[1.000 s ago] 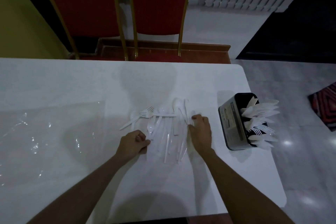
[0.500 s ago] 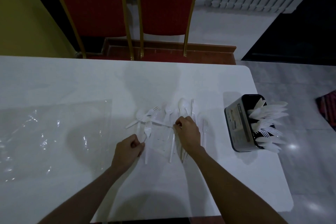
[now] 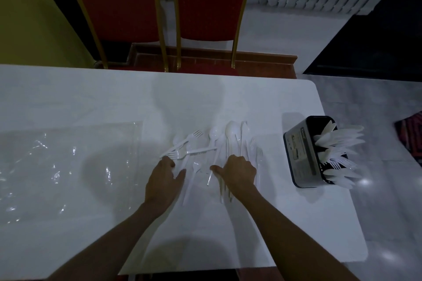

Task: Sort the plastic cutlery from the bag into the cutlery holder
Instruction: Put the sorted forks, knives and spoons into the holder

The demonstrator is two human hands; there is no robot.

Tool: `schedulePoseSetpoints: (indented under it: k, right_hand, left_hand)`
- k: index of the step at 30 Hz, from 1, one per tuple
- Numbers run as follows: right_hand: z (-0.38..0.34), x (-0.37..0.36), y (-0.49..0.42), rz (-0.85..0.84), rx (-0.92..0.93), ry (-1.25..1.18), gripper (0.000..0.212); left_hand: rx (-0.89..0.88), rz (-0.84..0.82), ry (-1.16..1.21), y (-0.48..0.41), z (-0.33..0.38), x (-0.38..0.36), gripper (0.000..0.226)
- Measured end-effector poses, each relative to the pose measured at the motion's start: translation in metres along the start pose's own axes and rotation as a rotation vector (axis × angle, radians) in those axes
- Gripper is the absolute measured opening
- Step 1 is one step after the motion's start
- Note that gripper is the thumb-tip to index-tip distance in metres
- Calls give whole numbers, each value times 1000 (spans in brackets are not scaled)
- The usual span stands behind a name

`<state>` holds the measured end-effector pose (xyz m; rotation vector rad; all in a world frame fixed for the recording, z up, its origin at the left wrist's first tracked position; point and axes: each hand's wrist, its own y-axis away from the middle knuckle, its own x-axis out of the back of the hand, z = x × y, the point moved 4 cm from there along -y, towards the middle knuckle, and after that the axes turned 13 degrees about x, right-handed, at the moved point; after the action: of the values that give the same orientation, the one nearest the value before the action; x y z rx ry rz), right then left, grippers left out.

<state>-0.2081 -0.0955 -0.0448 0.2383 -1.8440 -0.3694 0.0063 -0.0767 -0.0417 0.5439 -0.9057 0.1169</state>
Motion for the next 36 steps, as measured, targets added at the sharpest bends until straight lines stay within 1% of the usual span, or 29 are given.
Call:
schedulePoseSetpoints:
  k: [3, 6, 8, 11, 13, 17, 19, 22, 24, 26, 29, 31, 34, 36]
  right_hand:
    - [-1, -4, -4, 9, -27, -76, 48]
    - [1, -3, -13, 45, -72, -167, 23]
    - [-1, -1, -18, 51, -66, -157, 14]
    - [1, 1, -22, 59, -71, -154, 11]
    - [2, 0, -23, 81, -89, -177, 12]
    - [-2, -5, -25, 65, -76, -220, 30]
    - [-6, -10, -27, 66, -82, -260, 29]
    - [-8, -13, -29, 85, -131, -352, 21]
    - [-8, -13, -30, 68, -149, -388, 18]
    - [-6, -10, -30, 48, -167, -428, 21]
    - [2, -8, -24, 33, -183, -487, 33]
    - [10, -6, -17, 22, -172, -507, 34]
    - [20, -9, -5, 23, -143, -479, 23]
    - [22, -12, 2, 39, -131, -462, 22]
  left_hand:
    - [-47, -56, -87, 0, 4, -10, 35]
    - [-55, -133, -189, 2, 5, -20, 34]
    - [-32, -158, -152, 4, 5, -22, 29]
    - [-14, -139, -86, 5, 0, -19, 27]
    - [-2, -114, -62, 5, -4, -15, 26]
    - [3, -74, -32, 2, -7, -10, 29]
    - [-1, -55, -28, 2, -6, -9, 31]
    - [-20, -52, -56, 6, 0, -9, 30]
    - [-40, -56, -69, 9, 4, -11, 28]
    - [-47, -53, -63, 9, 6, -10, 27]
    - [-31, -20, -12, -1, 5, -6, 25]
    - [-32, -2, 15, -9, 6, -3, 22]
    - [-11, 27, 49, -16, 8, -2, 14]
    - [18, 85, 65, -20, 8, -2, 15]
